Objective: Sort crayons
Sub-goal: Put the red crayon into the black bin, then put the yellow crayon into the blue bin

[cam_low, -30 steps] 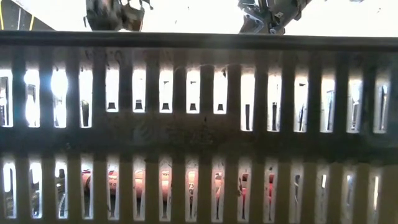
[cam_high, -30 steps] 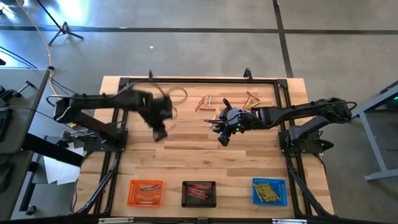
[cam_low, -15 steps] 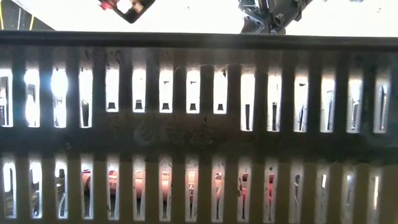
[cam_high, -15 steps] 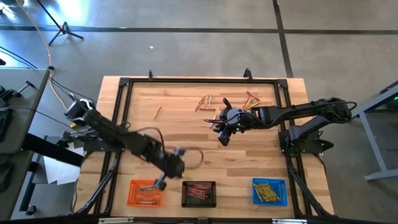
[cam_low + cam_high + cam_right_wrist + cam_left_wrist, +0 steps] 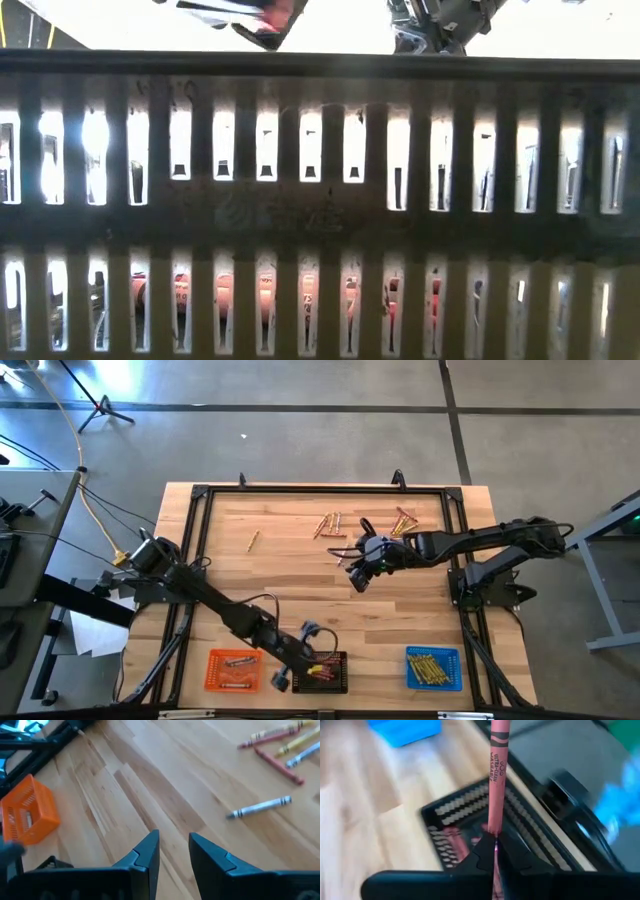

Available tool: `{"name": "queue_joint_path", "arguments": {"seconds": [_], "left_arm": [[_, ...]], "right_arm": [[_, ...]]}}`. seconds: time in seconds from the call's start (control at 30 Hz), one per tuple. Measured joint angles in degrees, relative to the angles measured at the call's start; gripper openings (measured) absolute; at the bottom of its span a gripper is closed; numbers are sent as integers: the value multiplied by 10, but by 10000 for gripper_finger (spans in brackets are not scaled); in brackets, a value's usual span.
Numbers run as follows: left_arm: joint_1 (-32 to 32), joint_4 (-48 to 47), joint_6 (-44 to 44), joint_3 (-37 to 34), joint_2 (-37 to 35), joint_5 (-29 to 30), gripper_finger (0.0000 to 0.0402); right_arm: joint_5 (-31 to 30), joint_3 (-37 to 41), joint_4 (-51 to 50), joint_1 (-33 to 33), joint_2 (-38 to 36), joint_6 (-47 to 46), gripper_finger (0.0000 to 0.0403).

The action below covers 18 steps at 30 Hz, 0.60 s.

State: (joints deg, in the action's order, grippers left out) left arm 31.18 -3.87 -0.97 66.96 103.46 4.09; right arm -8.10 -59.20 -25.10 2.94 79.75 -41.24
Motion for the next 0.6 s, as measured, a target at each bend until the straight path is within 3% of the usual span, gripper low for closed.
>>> {"name": "queue_joint_path", "arguments": {"seconds": [0.1,0.23,0.4,0.6], "left_arm": [[0,-6,98,0,-1,21,2],[0,17,170,0,-3,-13,18],[2,17,210,0,-3,-51,57],[2,15,214,0,-3,-43,99]], "right_arm": [[0,0,-30,8,0,-3,89],[0,0,-64,17,2,-13,89],[0,0,-98,26,3,-28,89],[0,0,-100,28,3,-39,89]]}}
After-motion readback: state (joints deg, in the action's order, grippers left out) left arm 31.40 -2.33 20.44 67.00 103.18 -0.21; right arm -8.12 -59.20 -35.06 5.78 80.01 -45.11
